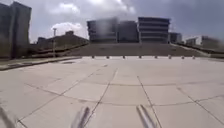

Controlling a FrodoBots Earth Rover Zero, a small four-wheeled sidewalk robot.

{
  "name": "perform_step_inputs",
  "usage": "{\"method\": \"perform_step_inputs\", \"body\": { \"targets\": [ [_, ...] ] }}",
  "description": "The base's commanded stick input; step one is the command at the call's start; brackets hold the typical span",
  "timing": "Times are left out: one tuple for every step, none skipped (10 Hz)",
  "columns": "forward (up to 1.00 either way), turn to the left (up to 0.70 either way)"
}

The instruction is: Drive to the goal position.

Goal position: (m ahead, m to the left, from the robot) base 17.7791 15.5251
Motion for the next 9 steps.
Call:
{"method": "perform_step_inputs", "body": {
  "targets": [
    [1.0,0.04],
    [1.0,0.04],
    [1.0,0.04],
    [1.0,0.04],
    [1.0,0.04],
    [1.0,0.04],
    [1.0,0.04],
    [1.0,0.04],
    [1.0,0.04]
  ]
}}
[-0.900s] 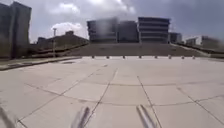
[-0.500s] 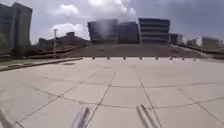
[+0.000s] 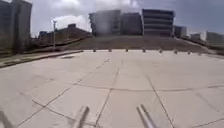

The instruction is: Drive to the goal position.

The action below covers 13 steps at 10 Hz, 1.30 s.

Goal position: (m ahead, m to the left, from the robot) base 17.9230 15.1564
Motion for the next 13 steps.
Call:
{"method": "perform_step_inputs", "body": {
  "targets": [
    [1.0,0.04],
    [1.0,0.04],
    [1.0,0.04],
    [1.0,0.04],
    [1.0,0.04],
    [1.0,0.04],
    [1.0,0.04],
    [1.0,0.04],
    [1.0,0.04],
    [1.0,0.04],
    [1.0,0.04],
    [1.0,0.04],
    [1.0,0.04]
  ]
}}
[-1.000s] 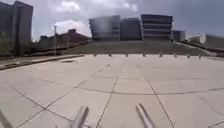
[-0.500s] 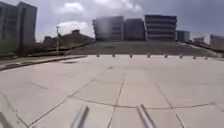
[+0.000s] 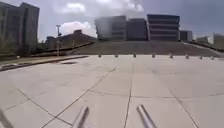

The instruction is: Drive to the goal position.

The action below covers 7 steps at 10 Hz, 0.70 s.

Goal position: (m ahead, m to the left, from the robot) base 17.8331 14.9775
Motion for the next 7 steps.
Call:
{"method": "perform_step_inputs", "body": {
  "targets": [
    [1.0,-0.01],
    [1.0,-0.1],
    [1.0,-0.19],
    [1.0,-0.28],
    [1.0,-0.36],
    [1.0,-0.36],
    [1.0,-0.36]
  ]
}}
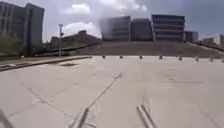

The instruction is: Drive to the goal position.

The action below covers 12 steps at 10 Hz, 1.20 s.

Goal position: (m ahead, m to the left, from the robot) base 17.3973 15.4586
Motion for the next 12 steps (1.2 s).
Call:
{"method": "perform_step_inputs", "body": {
  "targets": [
    [1.0,-0.36],
    [1.0,-0.36],
    [1.0,-0.28],
    [1.0,-0.2],
    [1.0,-0.12],
    [1.0,-0.03],
    [1.0,0.04],
    [1.0,0.04],
    [1.0,0.04],
    [1.0,0.04],
    [1.0,0.04],
    [1.0,0.04]
  ]
}}
